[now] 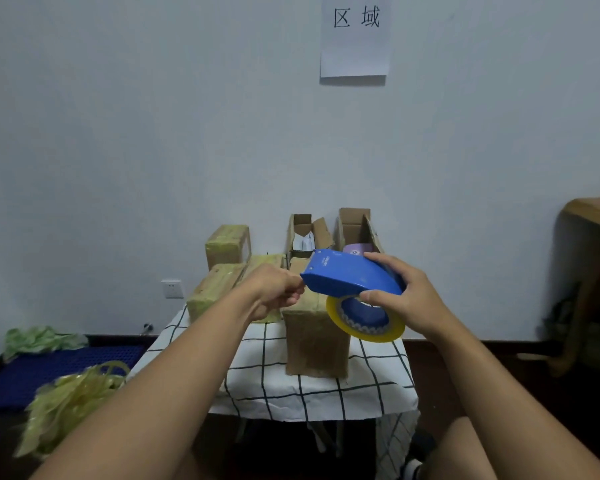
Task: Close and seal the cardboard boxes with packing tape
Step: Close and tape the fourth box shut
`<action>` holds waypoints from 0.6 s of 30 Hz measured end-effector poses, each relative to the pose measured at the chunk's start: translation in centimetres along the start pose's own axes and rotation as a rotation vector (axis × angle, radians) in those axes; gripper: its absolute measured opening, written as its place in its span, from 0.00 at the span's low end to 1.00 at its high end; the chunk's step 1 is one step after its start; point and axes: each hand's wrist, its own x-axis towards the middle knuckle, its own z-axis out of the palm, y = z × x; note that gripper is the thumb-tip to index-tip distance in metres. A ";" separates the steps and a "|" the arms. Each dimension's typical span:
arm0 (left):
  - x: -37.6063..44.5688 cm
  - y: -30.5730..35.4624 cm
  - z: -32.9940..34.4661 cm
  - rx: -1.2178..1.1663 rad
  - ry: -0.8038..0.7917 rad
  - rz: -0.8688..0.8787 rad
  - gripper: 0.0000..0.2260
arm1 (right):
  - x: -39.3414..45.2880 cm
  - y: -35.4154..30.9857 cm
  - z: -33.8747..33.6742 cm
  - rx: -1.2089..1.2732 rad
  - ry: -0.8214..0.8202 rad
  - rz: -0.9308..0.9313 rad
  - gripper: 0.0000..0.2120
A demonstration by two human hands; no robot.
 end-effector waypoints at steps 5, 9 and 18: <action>0.4 -0.1 0.0 0.205 0.044 0.082 0.07 | -0.1 0.1 -0.1 -0.020 -0.015 0.011 0.29; 1.2 -0.2 0.1 0.231 0.077 0.109 0.05 | 0.0 0.1 -0.8 -0.050 -0.052 0.060 0.29; 3.2 -3.2 -0.7 0.176 0.189 0.085 0.09 | 1.0 0.8 -5.0 -0.169 -0.156 0.164 0.27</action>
